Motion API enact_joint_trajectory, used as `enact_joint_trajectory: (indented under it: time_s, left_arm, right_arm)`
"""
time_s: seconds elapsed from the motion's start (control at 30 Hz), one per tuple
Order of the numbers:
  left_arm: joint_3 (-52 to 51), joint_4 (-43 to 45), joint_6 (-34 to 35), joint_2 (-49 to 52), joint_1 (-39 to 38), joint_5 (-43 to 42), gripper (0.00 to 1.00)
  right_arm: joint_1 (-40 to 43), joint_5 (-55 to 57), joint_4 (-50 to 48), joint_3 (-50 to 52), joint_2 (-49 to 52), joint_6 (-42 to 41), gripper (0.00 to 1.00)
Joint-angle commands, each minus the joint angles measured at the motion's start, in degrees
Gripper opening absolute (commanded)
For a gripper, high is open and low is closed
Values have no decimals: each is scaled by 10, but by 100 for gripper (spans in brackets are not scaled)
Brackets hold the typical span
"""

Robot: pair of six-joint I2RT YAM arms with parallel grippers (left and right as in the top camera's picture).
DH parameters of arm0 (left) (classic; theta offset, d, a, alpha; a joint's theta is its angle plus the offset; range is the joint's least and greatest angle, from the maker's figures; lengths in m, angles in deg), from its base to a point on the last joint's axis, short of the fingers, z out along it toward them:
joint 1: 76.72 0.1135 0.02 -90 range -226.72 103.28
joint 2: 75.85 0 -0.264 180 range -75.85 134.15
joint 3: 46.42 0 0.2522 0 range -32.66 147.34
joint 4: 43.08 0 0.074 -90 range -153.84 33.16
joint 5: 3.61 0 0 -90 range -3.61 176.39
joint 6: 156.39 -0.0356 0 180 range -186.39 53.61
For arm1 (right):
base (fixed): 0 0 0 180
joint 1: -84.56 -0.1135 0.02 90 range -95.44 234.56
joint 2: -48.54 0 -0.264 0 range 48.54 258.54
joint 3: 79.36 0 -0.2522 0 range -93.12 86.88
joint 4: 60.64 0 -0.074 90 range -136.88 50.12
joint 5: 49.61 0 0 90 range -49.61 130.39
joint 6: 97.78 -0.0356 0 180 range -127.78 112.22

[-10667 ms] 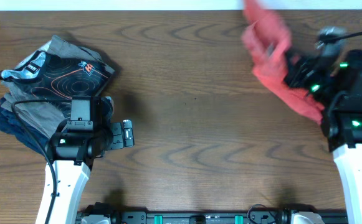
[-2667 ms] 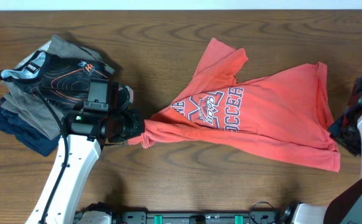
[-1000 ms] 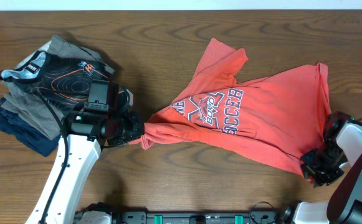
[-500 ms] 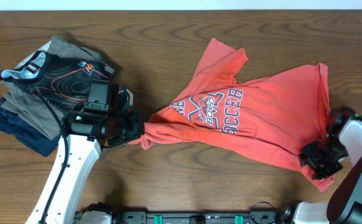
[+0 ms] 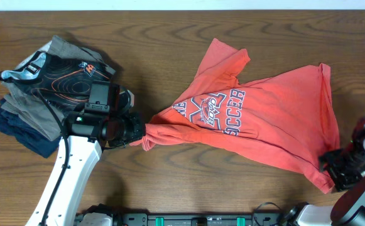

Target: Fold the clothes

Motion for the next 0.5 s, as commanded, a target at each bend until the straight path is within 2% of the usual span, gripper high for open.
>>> enact_joint_trajectory:
  time_s: [0.0, 0.13, 0.37, 0.47]
  left_arm:
    - [0, 0, 1, 1, -1, 3, 6]
    - [0, 0, 1, 1, -1, 3, 6]
    - [0, -1, 1, 1, -1, 3, 6]
    - [0, -1, 1, 1, -1, 3, 6]
  right_arm:
    - [36, 16, -25, 16, -7, -3, 65]
    - [50, -17, -76, 40, -7, 43, 61]
    - [50, -19, -128, 79, -7, 43, 61]
    - [50, -26, -136, 84, -7, 43, 57]
